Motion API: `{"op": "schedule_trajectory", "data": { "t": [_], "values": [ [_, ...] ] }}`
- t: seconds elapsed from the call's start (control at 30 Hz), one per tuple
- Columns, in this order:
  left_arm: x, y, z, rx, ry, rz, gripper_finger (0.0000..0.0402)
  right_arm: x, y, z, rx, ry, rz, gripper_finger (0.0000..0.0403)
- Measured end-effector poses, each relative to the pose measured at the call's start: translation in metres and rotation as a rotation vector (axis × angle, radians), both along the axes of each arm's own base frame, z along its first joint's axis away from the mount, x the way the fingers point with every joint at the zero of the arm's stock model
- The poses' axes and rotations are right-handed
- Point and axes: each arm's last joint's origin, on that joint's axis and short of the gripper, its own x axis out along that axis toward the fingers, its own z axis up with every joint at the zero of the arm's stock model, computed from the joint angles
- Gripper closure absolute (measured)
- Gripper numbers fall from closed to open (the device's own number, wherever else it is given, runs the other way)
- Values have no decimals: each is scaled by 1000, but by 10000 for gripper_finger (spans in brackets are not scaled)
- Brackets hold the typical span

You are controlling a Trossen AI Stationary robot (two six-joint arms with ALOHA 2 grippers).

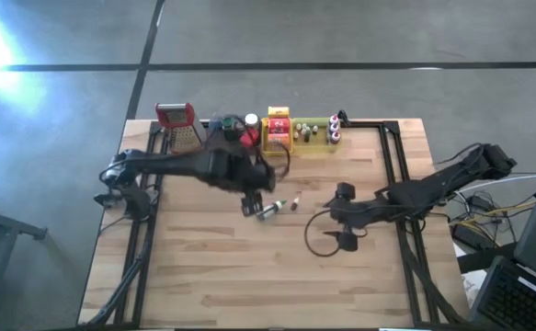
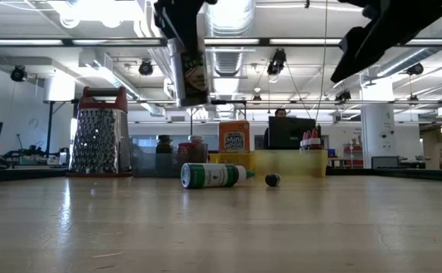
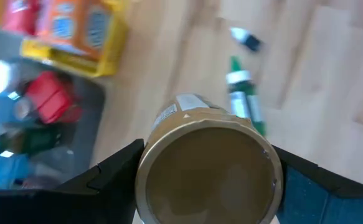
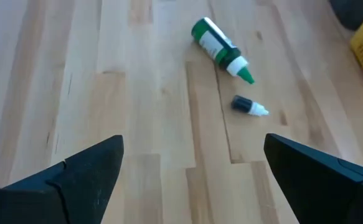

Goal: Pick & Place Kitchen Items
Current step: Put the gold seasoning bottle into the black bin

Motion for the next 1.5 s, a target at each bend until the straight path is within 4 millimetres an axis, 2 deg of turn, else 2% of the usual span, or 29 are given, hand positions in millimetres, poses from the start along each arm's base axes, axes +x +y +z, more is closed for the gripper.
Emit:
{"op": "schedule_trajectory", "data": {
  "t": [0.2,0.37,0.6,0.73,1.2,1.5],
  "values": [
    [-17,46,9,0,38,132,115,-28,-12,-6,41,-94,-27,19],
    [-31,85,8,1,34,236,115,-48,-20,-10,86,-222,-45,19],
    [-46,144,-20,-85,5,349,115,-68,-28,-10,112,-373,-18,19],
    [-54,169,-33,-149,-19,365,115,-76,-31,-9,121,-407,-15,19],
    [-85,225,-61,-177,-78,511,115,-79,-32,-8,74,-420,23,19],
    [-85,235,-80,-235,-94,527,115,-79,-32,-8,34,-418,51,19]
  ]
}}
